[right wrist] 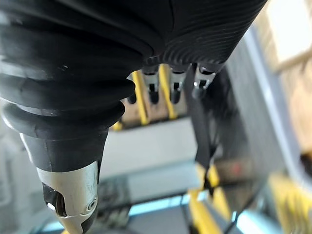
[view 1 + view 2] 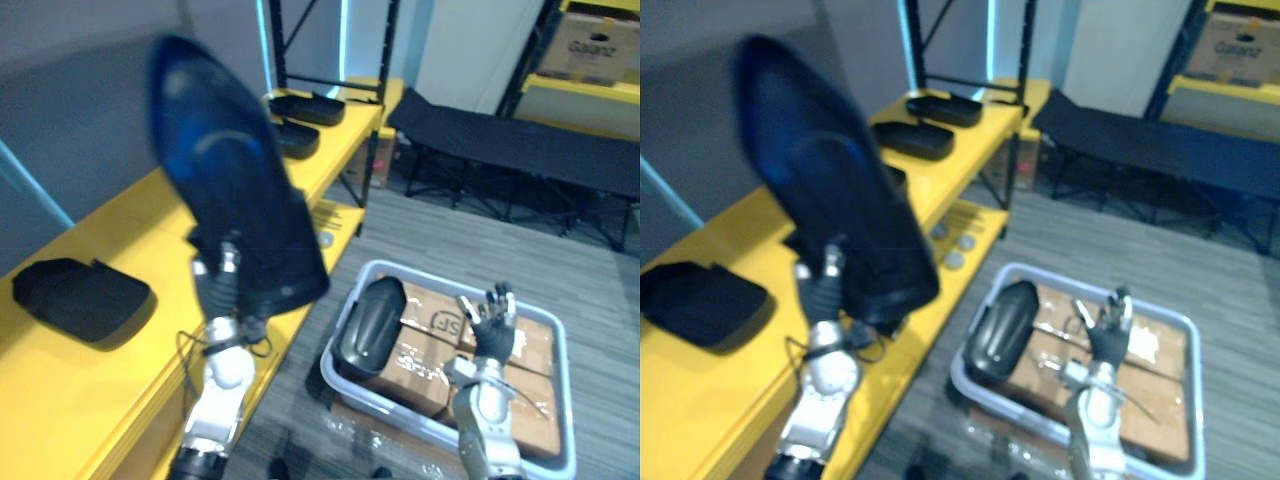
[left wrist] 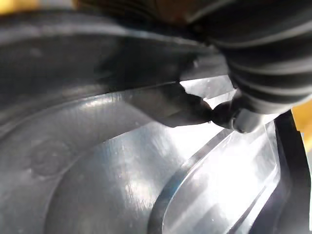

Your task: Walk over and take plastic housings, then place them on the shelf

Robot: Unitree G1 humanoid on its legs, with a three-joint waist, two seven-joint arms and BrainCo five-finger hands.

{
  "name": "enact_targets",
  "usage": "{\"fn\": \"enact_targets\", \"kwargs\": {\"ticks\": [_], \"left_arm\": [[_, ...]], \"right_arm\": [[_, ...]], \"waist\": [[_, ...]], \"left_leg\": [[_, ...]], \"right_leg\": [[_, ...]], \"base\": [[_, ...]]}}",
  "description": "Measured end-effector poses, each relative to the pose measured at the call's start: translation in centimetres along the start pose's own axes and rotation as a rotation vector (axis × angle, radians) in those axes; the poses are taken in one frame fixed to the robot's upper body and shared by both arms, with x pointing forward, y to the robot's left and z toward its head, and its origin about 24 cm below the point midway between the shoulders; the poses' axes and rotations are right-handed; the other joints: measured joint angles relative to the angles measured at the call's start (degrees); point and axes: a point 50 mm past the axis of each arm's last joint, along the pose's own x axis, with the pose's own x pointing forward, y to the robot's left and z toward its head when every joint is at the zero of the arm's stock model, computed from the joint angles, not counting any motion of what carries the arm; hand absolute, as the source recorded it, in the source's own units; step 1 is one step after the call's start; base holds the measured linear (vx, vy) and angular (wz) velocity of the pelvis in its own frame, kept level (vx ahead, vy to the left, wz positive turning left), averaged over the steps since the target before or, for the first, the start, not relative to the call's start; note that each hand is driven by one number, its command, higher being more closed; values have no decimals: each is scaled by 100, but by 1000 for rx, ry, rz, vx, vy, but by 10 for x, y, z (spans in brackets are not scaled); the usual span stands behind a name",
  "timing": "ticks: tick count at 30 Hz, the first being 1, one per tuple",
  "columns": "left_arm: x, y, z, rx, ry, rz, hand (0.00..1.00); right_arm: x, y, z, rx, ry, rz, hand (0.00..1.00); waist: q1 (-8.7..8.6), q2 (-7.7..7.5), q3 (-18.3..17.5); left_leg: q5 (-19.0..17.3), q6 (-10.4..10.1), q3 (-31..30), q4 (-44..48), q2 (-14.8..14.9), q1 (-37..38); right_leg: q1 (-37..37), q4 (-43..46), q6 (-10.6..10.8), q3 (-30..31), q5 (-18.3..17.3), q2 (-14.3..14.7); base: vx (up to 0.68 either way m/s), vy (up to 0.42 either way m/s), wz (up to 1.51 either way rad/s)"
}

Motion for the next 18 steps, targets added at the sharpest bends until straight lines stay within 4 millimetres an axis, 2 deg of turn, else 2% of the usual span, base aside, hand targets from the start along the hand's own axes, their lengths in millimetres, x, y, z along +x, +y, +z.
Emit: {"fn": "enact_targets", "kwargs": {"ticks": [6,8,9,11,14,18], "left_arm": [[-3,60,9,113,-21,194,100],[-5,86,15,178,-43,283,100],[-5,92,16,197,-45,301,100],[-14,117,21,272,-45,372,100],[-27,142,28,344,-41,454,100],[-39,159,32,371,-36,519,100]], "right_arm": [[9,46,5,45,-24,184,0],[15,60,3,41,-13,228,0],[15,62,1,35,-3,234,0],[17,70,-6,18,31,256,0],[15,79,-14,13,67,282,0],[12,94,-16,13,86,328,0]], "waist": [[494,-33,-60],[799,-44,-65],[870,-43,-65],[1117,-45,-66],[1434,-42,-67],[1694,-28,-65]], "left_leg": [[81,16,-633,1,-146,-179],[134,37,-915,2,-214,-287],[145,44,-966,2,-228,-297],[174,69,-1272,4,-333,-318],[191,89,-1578,4,-447,-329],[212,83,-1904,4,-567,-337]], "right_leg": [[194,4,22,-659,-139,-69],[239,5,29,-930,-155,-86],[277,6,33,-1025,-159,-96],[425,40,68,-1349,-244,-149],[552,122,53,-1664,-343,-207],[680,242,73,-1969,-510,-272]], "base": [[3,-1,55],[29,1,68],[39,11,68],[48,8,72],[34,8,61],[7,0,47]]}}
